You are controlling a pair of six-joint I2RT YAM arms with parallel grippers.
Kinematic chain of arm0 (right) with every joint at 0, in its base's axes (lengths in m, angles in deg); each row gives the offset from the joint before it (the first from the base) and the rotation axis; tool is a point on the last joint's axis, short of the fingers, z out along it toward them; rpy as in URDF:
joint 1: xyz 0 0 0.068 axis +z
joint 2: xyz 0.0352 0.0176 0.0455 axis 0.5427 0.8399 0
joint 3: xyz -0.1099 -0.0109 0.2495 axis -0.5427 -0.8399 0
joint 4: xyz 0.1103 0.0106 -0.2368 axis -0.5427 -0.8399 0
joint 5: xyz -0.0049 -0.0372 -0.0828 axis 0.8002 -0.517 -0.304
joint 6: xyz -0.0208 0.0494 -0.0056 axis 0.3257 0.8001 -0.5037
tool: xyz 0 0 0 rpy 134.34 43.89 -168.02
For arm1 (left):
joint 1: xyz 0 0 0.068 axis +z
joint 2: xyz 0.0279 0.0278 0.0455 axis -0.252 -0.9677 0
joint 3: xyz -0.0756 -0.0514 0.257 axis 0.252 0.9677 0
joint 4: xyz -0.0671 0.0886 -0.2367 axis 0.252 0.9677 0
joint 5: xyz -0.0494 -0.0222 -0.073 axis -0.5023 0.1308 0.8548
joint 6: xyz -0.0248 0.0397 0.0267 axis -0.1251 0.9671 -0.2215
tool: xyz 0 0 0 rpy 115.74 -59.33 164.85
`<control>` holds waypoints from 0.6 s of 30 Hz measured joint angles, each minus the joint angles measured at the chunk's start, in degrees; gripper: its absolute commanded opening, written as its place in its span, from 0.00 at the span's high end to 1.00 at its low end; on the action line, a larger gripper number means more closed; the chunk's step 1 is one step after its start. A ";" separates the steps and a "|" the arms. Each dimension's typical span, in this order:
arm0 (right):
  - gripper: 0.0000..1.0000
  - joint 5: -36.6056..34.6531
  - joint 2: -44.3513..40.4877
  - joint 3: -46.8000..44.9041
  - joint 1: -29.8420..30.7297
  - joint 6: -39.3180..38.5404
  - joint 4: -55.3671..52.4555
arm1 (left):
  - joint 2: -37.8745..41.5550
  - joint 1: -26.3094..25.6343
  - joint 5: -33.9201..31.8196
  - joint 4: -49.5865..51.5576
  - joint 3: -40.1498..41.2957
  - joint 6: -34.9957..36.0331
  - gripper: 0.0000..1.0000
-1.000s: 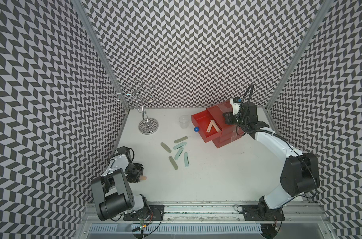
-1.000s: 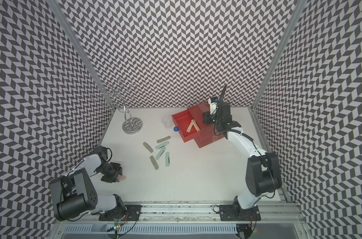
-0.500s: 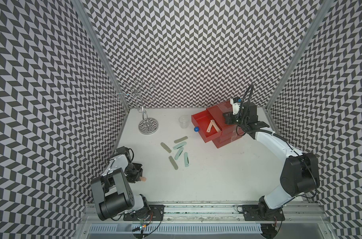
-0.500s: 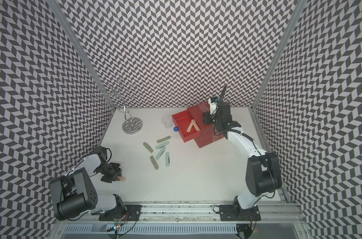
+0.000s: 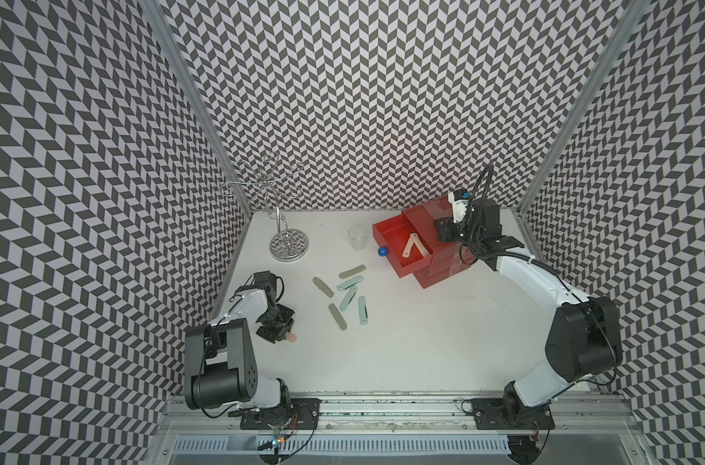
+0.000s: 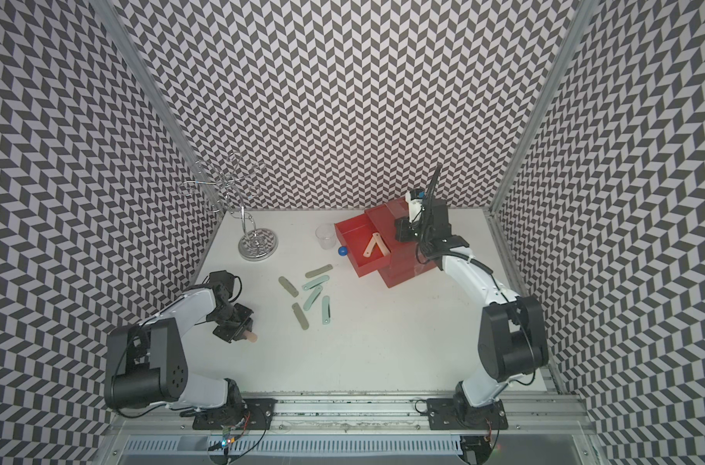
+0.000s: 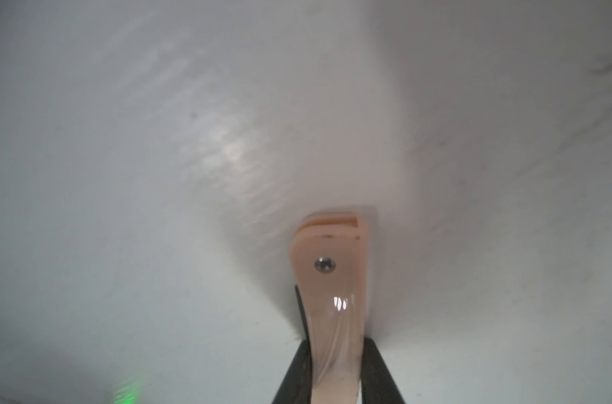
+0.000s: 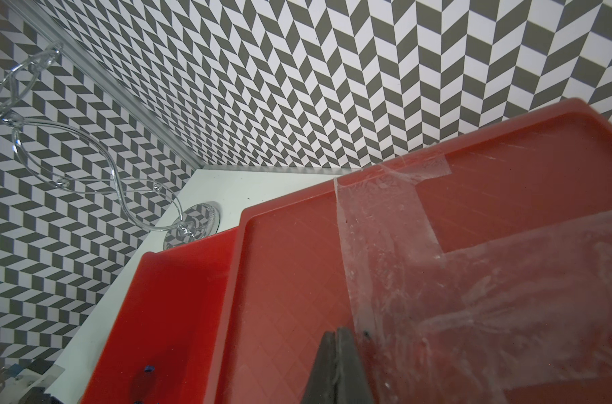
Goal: Place the fruit knives into the drawer by color
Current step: Pick up the fruit knife from the center of the board.
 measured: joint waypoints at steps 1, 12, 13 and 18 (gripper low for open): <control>1.00 0.02 0.00 0.00 0.00 0.00 0.00 | -0.48 -1.20 -0.15 -0.20 -0.48 0.02 0.76; 1.00 0.00 0.00 0.00 0.00 0.02 0.00 | -6.36 -13.44 -2.78 -1.68 -6.32 0.61 0.76; 1.00 0.00 0.00 0.00 0.00 0.02 0.00 | -6.49 -14.10 -2.99 -1.86 -6.47 0.74 0.76; 1.00 -0.02 0.00 0.00 0.00 0.02 0.00 | -6.62 -16.65 -3.58 -2.62 -6.71 1.84 0.76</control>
